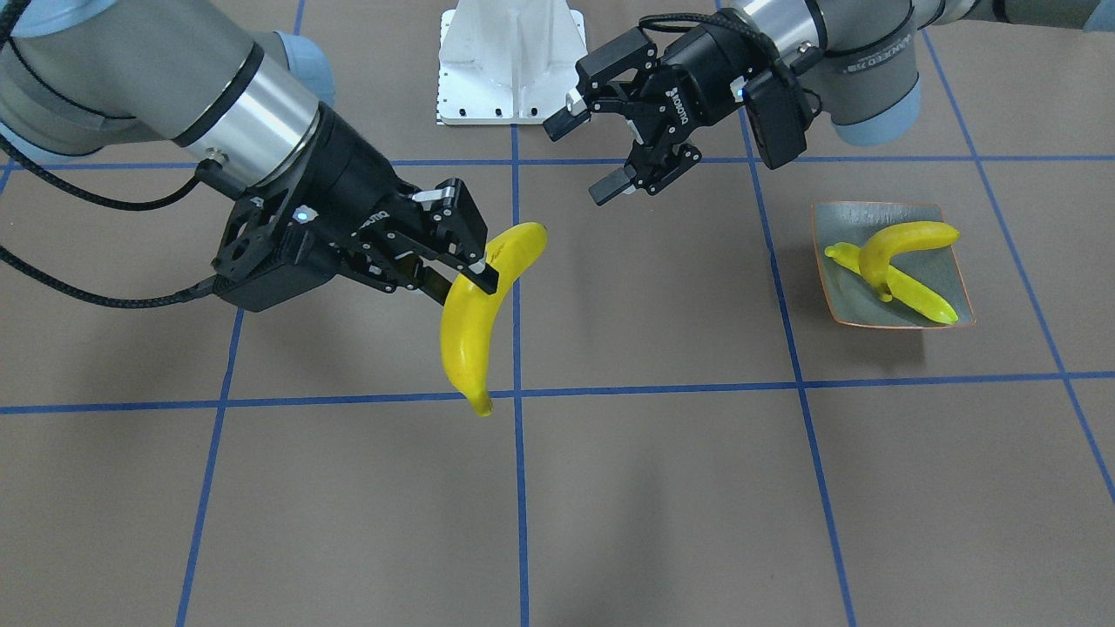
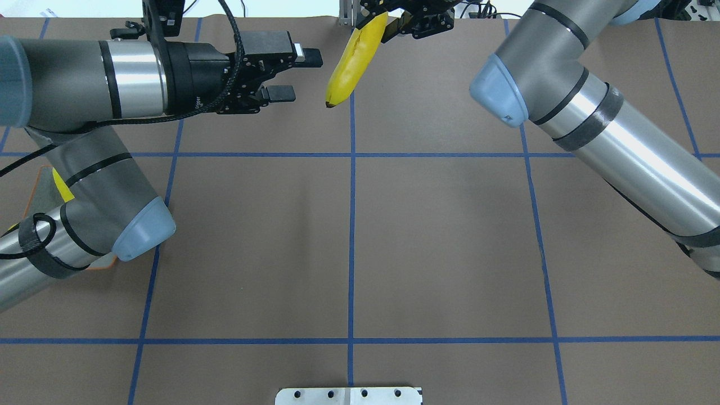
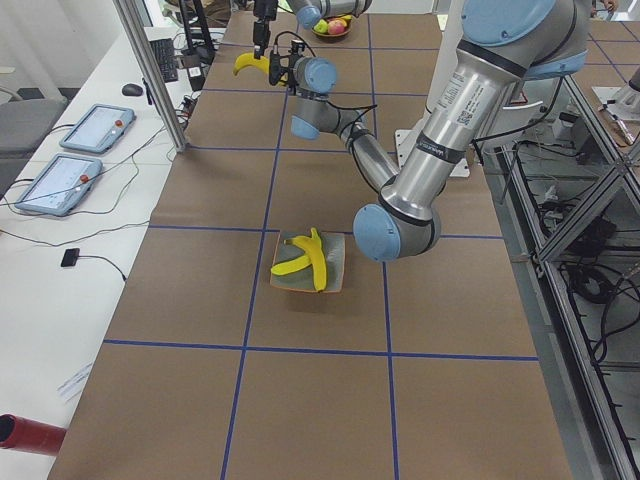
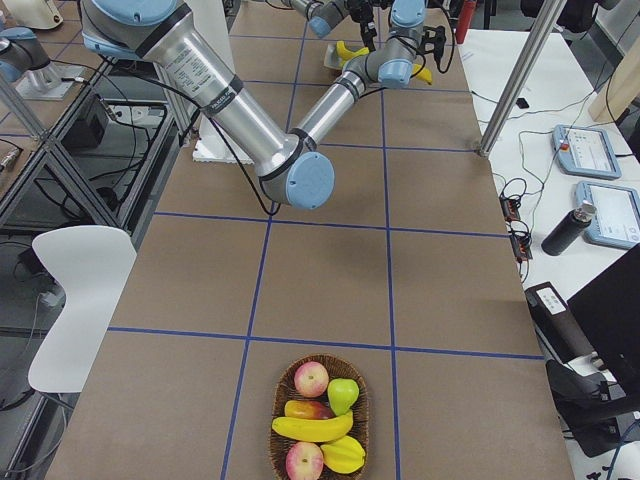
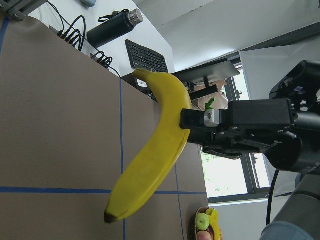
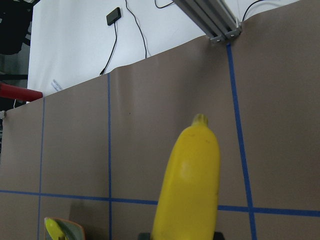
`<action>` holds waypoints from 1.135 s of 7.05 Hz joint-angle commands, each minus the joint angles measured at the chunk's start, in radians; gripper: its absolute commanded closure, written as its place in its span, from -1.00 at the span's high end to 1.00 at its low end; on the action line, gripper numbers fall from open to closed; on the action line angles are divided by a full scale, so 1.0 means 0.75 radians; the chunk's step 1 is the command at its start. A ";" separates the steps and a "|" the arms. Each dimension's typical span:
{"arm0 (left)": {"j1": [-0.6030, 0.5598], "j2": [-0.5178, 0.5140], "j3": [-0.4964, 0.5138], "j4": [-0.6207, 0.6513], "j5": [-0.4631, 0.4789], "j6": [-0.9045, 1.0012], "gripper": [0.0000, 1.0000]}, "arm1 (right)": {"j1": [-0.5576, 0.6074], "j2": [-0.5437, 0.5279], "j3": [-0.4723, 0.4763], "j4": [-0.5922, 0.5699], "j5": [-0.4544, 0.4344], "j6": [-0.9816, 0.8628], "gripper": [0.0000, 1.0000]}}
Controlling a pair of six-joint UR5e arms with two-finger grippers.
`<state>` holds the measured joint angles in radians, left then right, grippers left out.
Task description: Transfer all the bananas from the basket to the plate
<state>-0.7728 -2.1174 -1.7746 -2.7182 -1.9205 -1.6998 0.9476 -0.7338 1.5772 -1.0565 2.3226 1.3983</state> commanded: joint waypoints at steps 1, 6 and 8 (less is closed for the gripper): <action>0.002 0.007 0.006 -0.002 0.000 0.000 0.98 | -0.042 -0.011 0.101 -0.005 0.000 0.041 -1.00; 0.042 0.015 0.020 -0.045 0.000 0.000 0.98 | -0.073 0.001 0.114 0.004 -0.004 0.052 -1.00; 0.057 0.015 0.016 -0.047 0.000 0.000 0.97 | -0.075 0.005 0.116 0.006 -0.004 0.052 -1.00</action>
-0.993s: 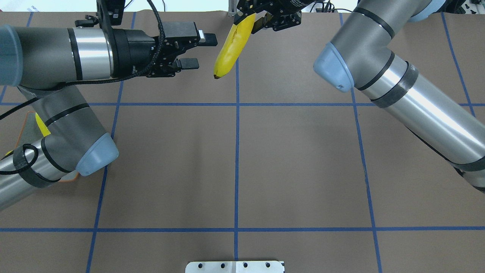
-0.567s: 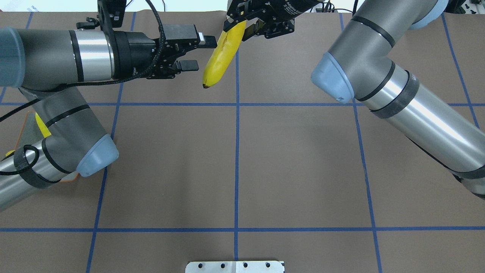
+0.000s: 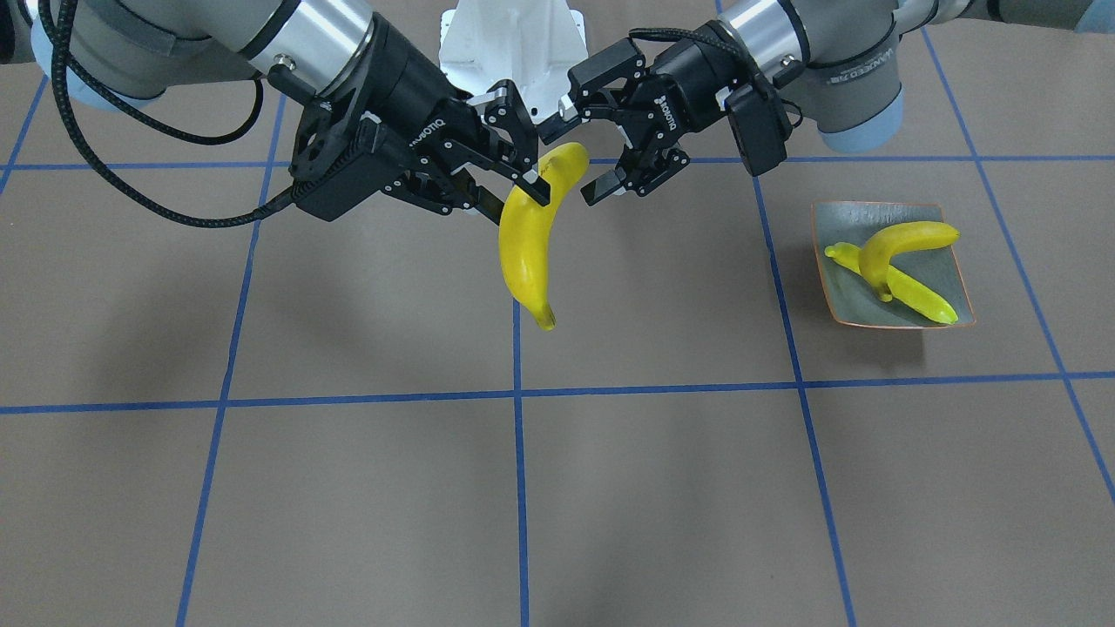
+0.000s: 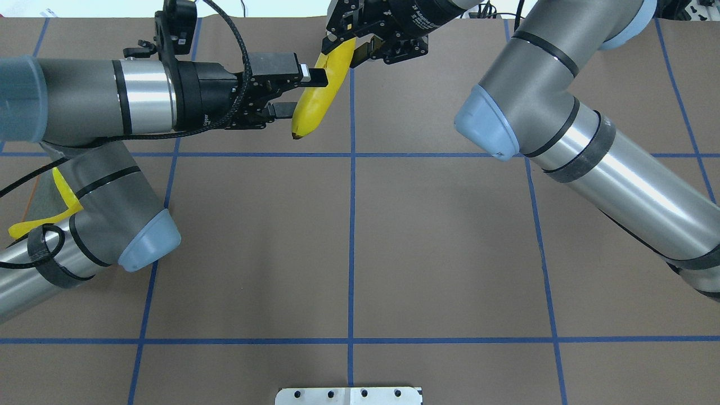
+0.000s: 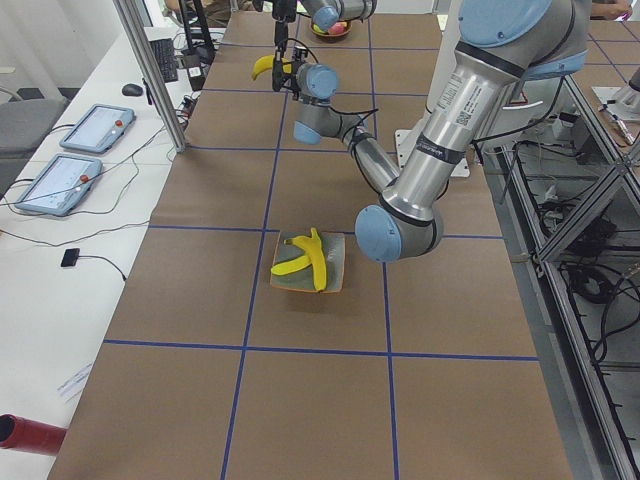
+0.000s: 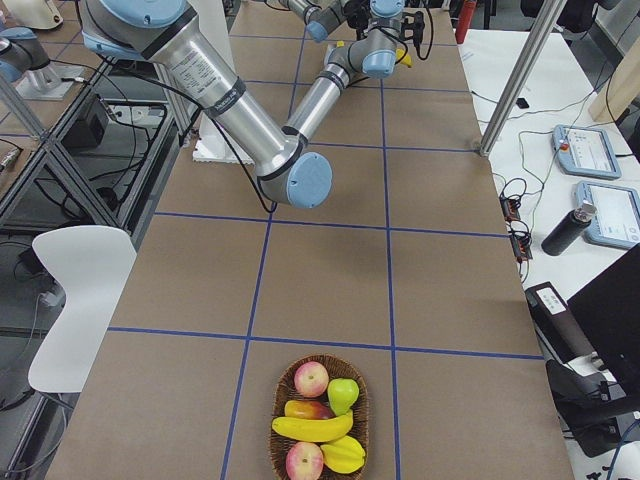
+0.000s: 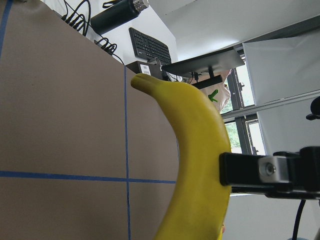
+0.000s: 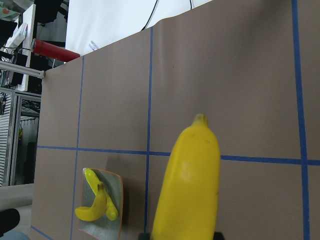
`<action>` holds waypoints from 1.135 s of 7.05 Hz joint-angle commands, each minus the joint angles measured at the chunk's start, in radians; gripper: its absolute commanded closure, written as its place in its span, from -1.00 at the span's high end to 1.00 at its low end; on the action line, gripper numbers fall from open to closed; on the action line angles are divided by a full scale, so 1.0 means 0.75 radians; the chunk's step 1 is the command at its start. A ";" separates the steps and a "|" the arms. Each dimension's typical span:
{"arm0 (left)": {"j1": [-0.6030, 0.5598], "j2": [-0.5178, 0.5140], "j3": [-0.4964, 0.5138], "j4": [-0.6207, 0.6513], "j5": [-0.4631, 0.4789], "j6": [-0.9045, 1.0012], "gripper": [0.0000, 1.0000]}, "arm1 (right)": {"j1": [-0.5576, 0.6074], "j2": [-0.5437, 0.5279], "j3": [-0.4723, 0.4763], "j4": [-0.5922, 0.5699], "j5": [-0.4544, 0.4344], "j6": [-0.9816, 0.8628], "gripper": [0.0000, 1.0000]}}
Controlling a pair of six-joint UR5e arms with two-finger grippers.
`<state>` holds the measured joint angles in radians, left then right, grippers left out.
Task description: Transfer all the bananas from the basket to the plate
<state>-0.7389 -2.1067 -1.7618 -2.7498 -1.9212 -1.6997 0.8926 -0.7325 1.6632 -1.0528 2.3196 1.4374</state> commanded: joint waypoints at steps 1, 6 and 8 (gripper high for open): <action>0.020 -0.001 -0.003 -0.005 0.001 0.000 0.88 | -0.002 0.003 0.006 0.001 0.000 0.000 -1.00; 0.028 -0.001 -0.003 -0.054 -0.001 -0.010 -1.00 | -0.022 0.001 0.010 0.033 -0.037 -0.004 -0.13; 0.059 0.005 -0.001 -0.052 0.001 -0.012 -1.00 | -0.026 -0.003 0.014 0.088 -0.105 -0.016 1.00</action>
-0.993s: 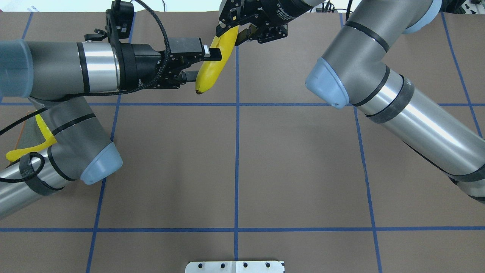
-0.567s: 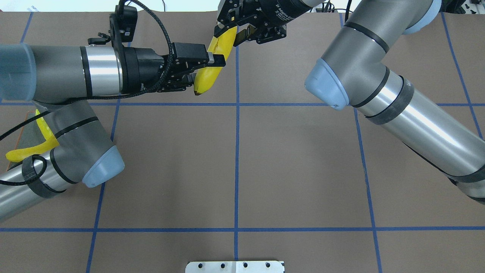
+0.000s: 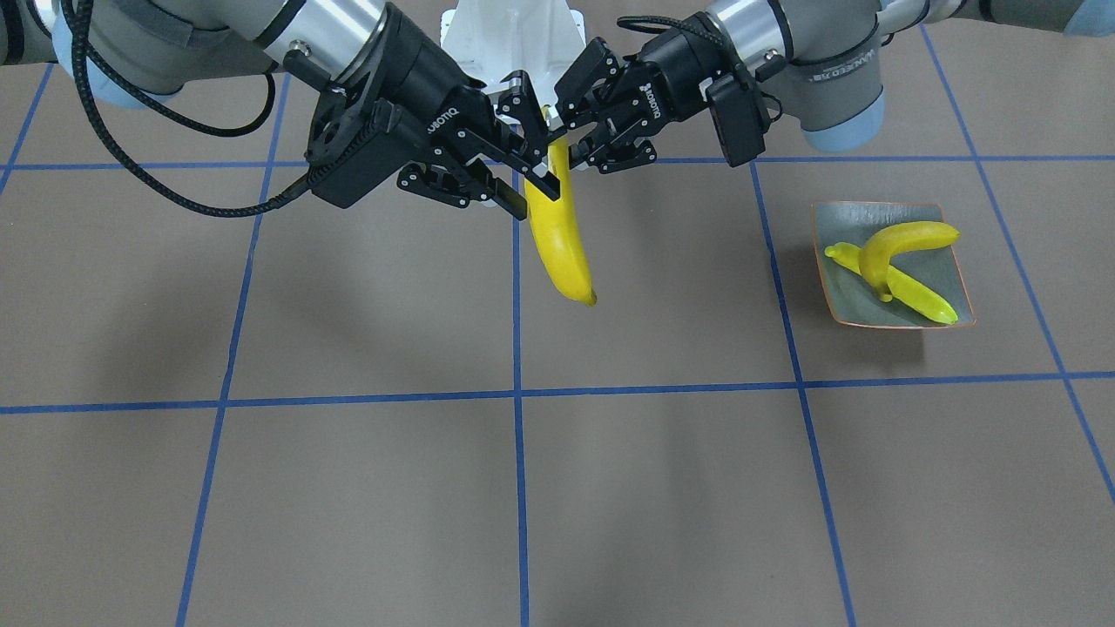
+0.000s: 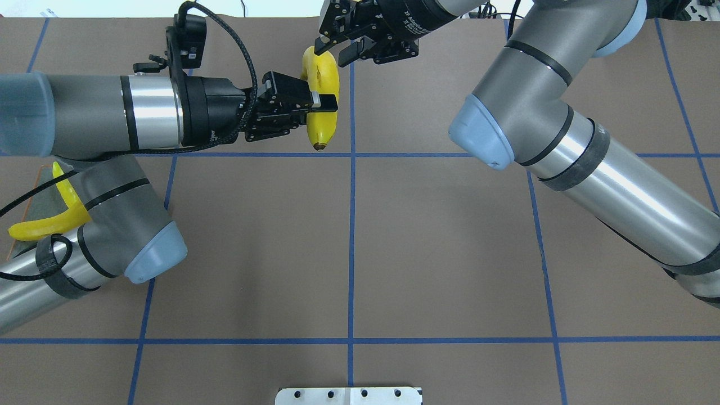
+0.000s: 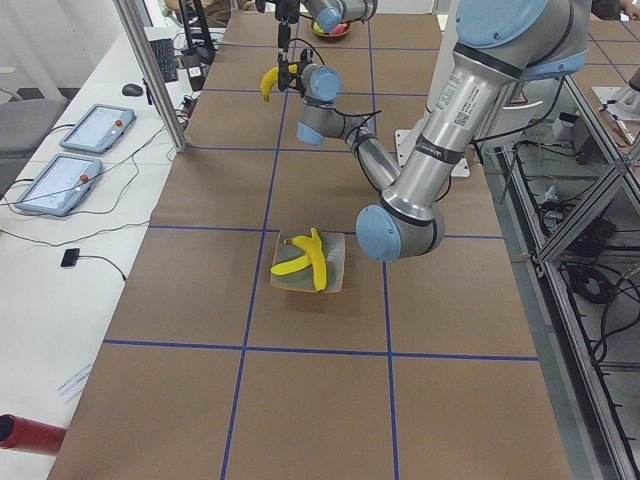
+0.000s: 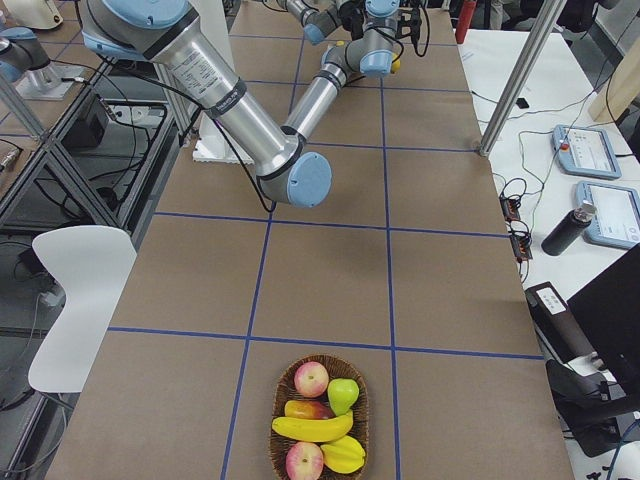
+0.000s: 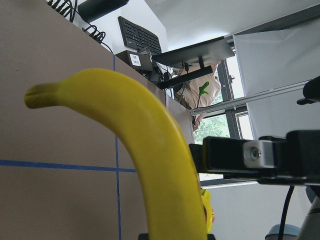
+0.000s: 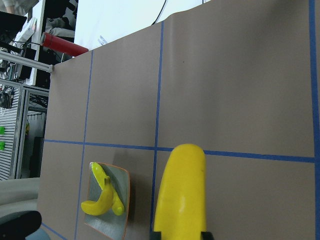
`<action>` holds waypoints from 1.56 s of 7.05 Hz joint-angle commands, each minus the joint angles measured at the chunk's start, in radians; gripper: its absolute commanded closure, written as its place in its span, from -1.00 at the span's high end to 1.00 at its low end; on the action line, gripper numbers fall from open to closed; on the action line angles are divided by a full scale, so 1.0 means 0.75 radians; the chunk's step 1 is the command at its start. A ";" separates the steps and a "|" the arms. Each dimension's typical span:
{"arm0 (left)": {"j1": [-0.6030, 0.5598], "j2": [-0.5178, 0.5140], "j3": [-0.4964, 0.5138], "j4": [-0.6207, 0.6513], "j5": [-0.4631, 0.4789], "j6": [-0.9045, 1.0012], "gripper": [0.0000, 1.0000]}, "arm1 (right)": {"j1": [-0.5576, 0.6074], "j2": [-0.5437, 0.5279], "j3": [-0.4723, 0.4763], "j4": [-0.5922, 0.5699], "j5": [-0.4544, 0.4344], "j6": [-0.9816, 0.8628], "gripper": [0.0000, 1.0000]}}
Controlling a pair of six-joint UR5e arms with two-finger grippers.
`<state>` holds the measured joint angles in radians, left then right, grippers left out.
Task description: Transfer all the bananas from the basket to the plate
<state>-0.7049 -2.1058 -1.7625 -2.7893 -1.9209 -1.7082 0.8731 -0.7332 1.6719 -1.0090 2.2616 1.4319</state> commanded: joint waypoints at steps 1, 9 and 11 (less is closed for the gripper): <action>0.011 0.062 -0.006 -0.005 -0.002 0.007 -1.00 | 0.012 -0.008 0.021 0.030 -0.027 -0.009 1.00; -0.109 0.999 -0.182 -0.138 -0.120 1.382 -1.00 | 0.288 -0.409 0.010 -0.120 0.015 -0.587 1.00; -0.219 1.118 -0.145 -0.140 -0.228 1.740 -1.00 | 0.376 -0.503 0.023 -0.333 0.016 -0.964 1.00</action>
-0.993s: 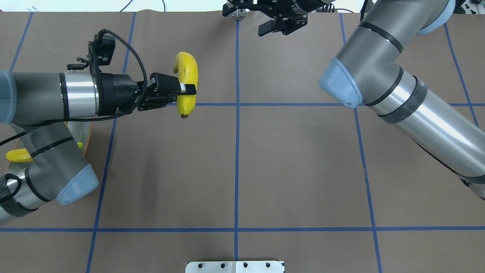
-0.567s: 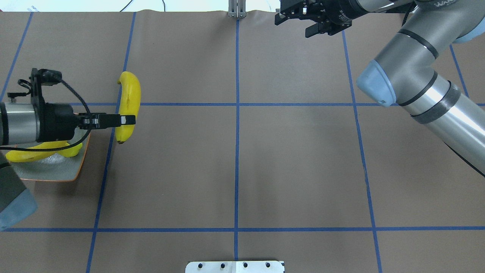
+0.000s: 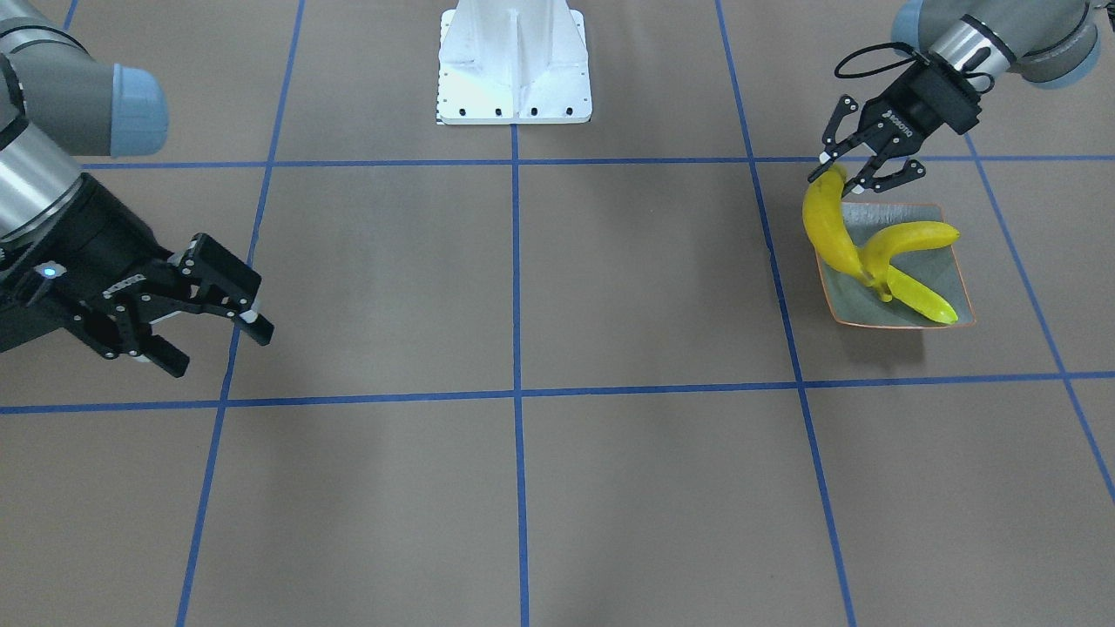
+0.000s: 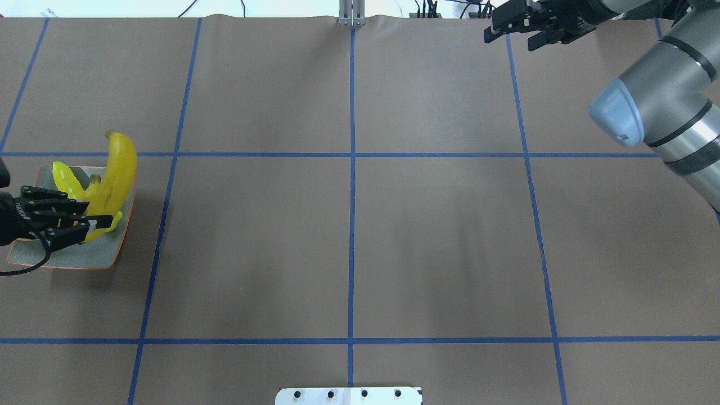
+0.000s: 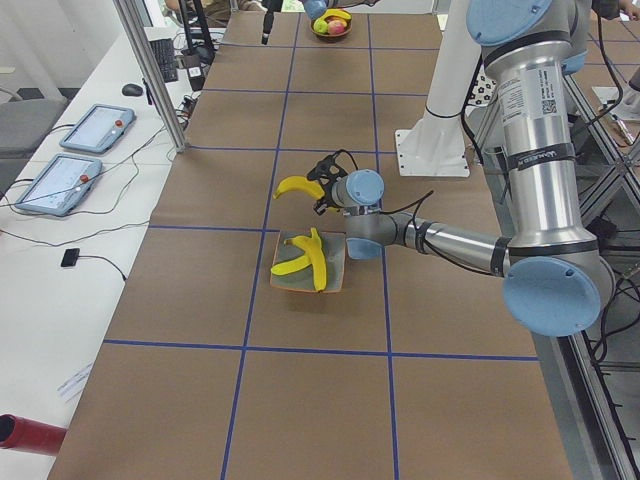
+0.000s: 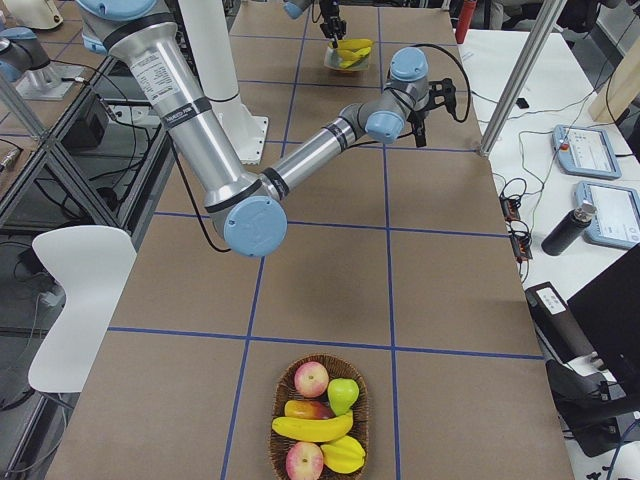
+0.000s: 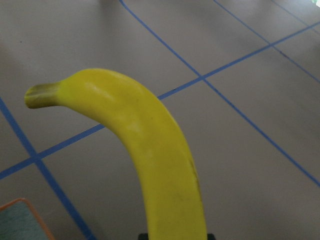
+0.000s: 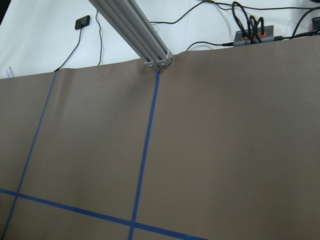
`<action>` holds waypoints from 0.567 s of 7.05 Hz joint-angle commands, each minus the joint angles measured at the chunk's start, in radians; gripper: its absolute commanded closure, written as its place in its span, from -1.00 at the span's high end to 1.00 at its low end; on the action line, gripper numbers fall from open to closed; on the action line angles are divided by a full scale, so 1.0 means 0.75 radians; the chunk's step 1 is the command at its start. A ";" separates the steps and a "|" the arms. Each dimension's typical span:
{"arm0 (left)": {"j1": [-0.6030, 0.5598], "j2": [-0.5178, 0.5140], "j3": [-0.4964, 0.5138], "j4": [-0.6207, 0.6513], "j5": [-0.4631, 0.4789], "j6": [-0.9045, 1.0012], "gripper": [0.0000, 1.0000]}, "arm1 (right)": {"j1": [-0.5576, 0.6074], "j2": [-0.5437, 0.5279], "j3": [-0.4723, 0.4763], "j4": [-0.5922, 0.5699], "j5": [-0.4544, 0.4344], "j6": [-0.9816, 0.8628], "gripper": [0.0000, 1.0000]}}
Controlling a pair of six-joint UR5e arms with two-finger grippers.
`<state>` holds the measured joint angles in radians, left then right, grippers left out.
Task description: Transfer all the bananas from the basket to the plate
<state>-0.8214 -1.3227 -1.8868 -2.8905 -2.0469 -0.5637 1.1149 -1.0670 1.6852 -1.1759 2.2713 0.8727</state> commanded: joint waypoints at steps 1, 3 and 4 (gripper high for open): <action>-0.148 0.107 0.055 -0.006 -0.095 0.380 -1.00 | 0.070 -0.097 -0.005 -0.144 0.001 -0.352 1.00; -0.171 0.123 0.139 -0.006 -0.077 0.671 -1.00 | 0.082 -0.121 -0.003 -0.148 0.001 -0.378 1.00; -0.167 0.121 0.143 0.001 -0.053 0.680 -1.00 | 0.086 -0.130 0.001 -0.148 0.001 -0.378 1.00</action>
<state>-0.9441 -1.2333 -1.7954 -2.8936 -2.1015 -0.1062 1.1749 -1.1534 1.6822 -1.2850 2.2719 0.5972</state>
